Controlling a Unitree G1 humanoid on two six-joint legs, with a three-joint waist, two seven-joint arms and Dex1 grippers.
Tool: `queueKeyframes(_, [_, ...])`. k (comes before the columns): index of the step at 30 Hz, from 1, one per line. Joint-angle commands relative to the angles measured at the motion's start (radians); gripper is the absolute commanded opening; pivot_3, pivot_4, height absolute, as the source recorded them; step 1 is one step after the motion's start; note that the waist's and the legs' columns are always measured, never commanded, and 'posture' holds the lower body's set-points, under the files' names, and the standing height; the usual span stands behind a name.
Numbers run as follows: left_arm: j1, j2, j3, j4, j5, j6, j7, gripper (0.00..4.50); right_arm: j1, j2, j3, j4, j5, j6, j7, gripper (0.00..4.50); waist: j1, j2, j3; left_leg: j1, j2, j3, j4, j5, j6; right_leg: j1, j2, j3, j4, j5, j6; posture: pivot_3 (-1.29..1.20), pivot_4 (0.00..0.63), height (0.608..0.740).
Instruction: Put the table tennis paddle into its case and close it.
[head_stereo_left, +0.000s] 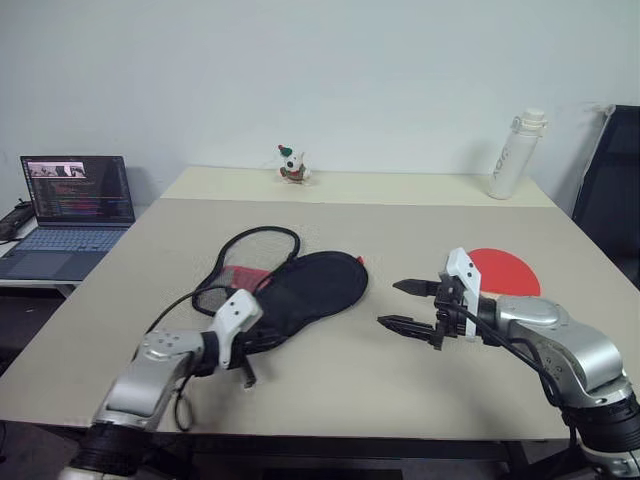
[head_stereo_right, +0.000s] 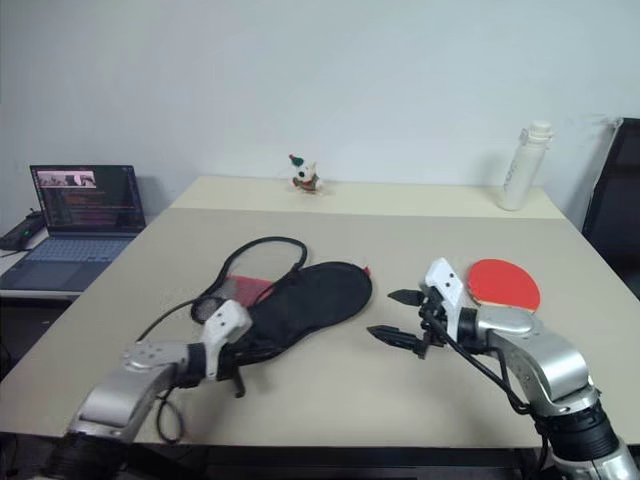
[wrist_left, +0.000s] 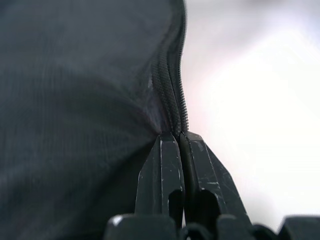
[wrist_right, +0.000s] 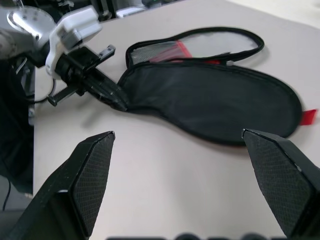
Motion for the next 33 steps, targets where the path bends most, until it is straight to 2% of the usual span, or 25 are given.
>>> queueKeyframes(1, [-0.075,-0.074,-0.054,-0.014,0.004,0.043,0.056,0.02,-0.008,-0.039,-0.044,-0.004,0.003,-0.029,0.031,4.5,-0.002,0.0,0.0,0.0,0.0,0.0,0.0,0.0,0.0,0.0,0.0,0.0,0.0,0.0,0.0,0.0,0.15,0.74])
queueKeyframes(5, [-0.176,-0.183,-0.114,0.082,0.033,0.051,0.11,0.02,-0.002,-0.085,-0.055,0.003,0.001,-0.036,0.057,4.5,-0.001,0.0,0.0,0.0,0.0,0.0,0.0,0.0,0.0,0.0,0.0,0.0,0.0,0.0,0.0,0.0,0.15,0.74])
queueKeyframes(10, [-0.211,-0.233,-0.157,0.145,0.064,0.031,0.128,0.02,-0.012,-0.089,-0.058,0.008,0.001,-0.039,0.049,4.5,-0.01,0.0,0.0,0.0,0.0,0.0,0.0,0.001,-0.001,0.0,0.001,0.001,0.0,0.0,0.0,0.0,0.15,0.74])
queueKeyframes(11, [-0.207,-0.233,-0.159,0.141,0.062,0.021,0.118,0.48,-0.016,-0.085,-0.059,0.009,0.001,-0.038,0.042,4.5,-0.01,0.0,0.0,0.0,0.0,0.001,0.0,0.001,-0.002,0.0,0.001,0.002,0.0,0.0,0.0,0.0,0.15,0.74])
queueKeyframes(15, [-0.187,-0.217,-0.144,0.114,0.056,-0.008,0.117,1.75,-0.024,-0.071,-0.059,0.013,0.005,-0.02,0.015,4.5,-0.008,0.0,0.0,0.0,0.0,0.001,0.0,0.002,-0.004,-0.001,0.001,0.002,0.0,0.0,0.0,0.0,0.15,0.74])
queueKeyframes(17, [-0.174,-0.196,-0.111,0.103,0.048,-0.037,0.123,2.43,-0.032,-0.06,-0.063,0.022,0.013,0.043,-0.032,4.5,-0.008,0.0,0.0,0.0,0.0,0.001,0.0,0.002,-0.004,0.0,0.001,0.001,-0.001,0.0,0.0,0.0,0.15,0.74])
queueKeyframes(19, [-0.148,-0.157,-0.055,0.061,-0.017,-0.024,0.073,3.12,-0.053,-0.038,-0.078,0.046,0.017,0.131,-0.107,4.5,-0.01,0.0,0.0,0.0,0.0,0.001,0.0,0.002,-0.004,0.0,0.001,0.002,0.0,0.0,0.0,0.0,0.15,0.74])
queueKeyframes(24, [-0.056,-0.006,0.076,-0.043,-0.138,0.001,-0.041,3.12,-0.094,0.013,-0.102,0.082,0.038,0.303,-0.218,4.5,-0.01,0.001,0.0,0.0,0.001,0.001,-0.001,0.004,-0.007,-0.002,0.001,0.001,0.0,0.0,-0.001,0.0,0.15,0.74])
queueKeyframes(27, [0.007,0.079,0.151,-0.067,-0.166,-0.001,-0.068,3.12,-0.119,0.104,-0.124,0.122,0.048,0.397,-0.309,4.5,-0.011,0.0,0.0,0.0,0.001,0.001,-0.001,0.004,-0.007,-0.002,0.001,0.001,0.0,0.0,-0.001,0.0,0.15,0.74])
queueKeyframes(33, [0.074,0.174,0.244,-0.071,-0.187,-0.006,-0.065,3.12,-0.155,0.282,-0.158,0.216,0.039,0.476,-0.444,4.5,-0.008,0.0,0.0,0.0,0.001,0.001,-0.002,0.004,-0.006,-0.002,0.001,0.001,0.0,0.0,-0.001,0.0,0.15,0.74])
